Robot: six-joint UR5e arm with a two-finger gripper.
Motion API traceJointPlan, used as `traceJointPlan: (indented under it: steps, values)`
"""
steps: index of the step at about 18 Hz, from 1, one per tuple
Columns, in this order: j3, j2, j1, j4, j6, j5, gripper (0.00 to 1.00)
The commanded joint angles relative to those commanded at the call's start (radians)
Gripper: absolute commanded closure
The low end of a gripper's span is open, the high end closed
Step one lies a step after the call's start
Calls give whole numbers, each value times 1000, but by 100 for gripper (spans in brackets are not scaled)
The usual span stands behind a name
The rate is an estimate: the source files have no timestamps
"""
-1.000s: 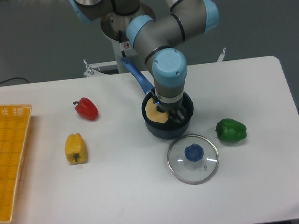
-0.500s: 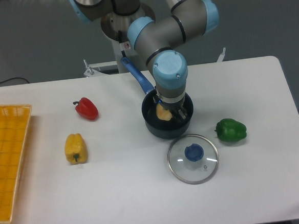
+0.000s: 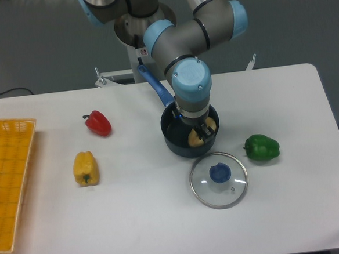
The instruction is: Place the donuts in the pot
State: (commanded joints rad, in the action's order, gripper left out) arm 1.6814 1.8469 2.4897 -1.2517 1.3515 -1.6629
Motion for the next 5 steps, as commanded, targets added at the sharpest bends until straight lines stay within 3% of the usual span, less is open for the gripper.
traceJointPlan:
  steps: [5]
  values:
    - [-54, 8, 0, 9, -40, 81, 0]
